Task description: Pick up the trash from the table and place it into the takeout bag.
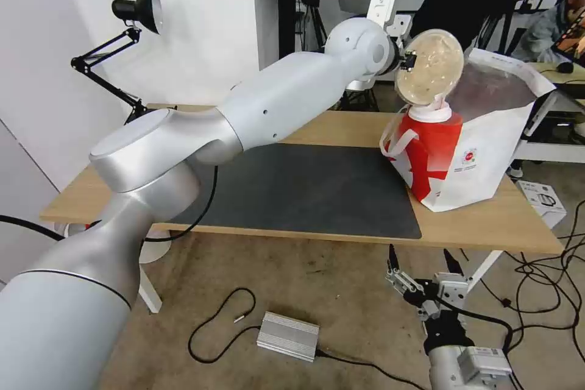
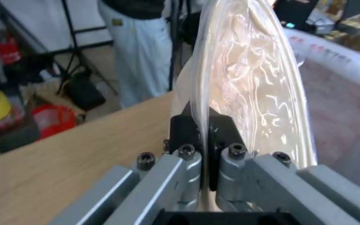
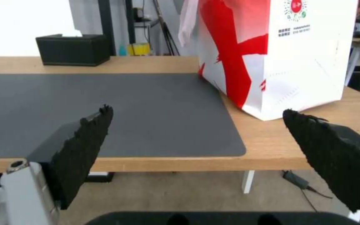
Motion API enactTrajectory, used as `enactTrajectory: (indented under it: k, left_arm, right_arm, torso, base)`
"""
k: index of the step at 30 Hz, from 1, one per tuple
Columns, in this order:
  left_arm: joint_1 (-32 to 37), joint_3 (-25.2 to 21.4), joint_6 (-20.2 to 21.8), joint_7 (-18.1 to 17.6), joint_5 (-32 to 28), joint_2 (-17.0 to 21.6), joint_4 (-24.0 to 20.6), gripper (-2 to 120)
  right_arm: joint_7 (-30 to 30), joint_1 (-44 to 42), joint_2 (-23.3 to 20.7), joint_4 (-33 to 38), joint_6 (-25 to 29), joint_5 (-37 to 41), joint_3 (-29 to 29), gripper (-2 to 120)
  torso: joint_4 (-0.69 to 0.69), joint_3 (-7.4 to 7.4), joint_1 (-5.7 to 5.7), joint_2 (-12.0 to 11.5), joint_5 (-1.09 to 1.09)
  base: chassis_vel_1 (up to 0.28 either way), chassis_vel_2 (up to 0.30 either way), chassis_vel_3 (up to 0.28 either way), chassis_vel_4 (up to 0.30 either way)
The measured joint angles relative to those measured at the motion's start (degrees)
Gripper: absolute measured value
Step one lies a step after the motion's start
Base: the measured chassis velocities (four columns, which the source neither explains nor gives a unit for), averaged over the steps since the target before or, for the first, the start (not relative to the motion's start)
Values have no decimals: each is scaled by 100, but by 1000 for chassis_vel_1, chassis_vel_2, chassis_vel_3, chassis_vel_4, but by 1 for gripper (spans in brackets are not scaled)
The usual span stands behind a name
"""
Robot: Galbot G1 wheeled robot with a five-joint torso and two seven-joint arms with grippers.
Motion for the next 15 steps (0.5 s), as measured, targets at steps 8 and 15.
enactTrajectory:
  k: [8,15]
  left_arm:
    - [-71,146,-312,630,170,-2,65,0]
    - [-72,265,-534,1045,235,-2,97,0]
  right_arm:
    - [0,0,0,0,0,0,0,100]
    - [0,0,0,0,0,0,0,100]
  torso:
    - [0,0,0,0,0]
    - [0,0,0,0,0]
  base:
    - [0,0,0,0]
    - [0,0,0,0]
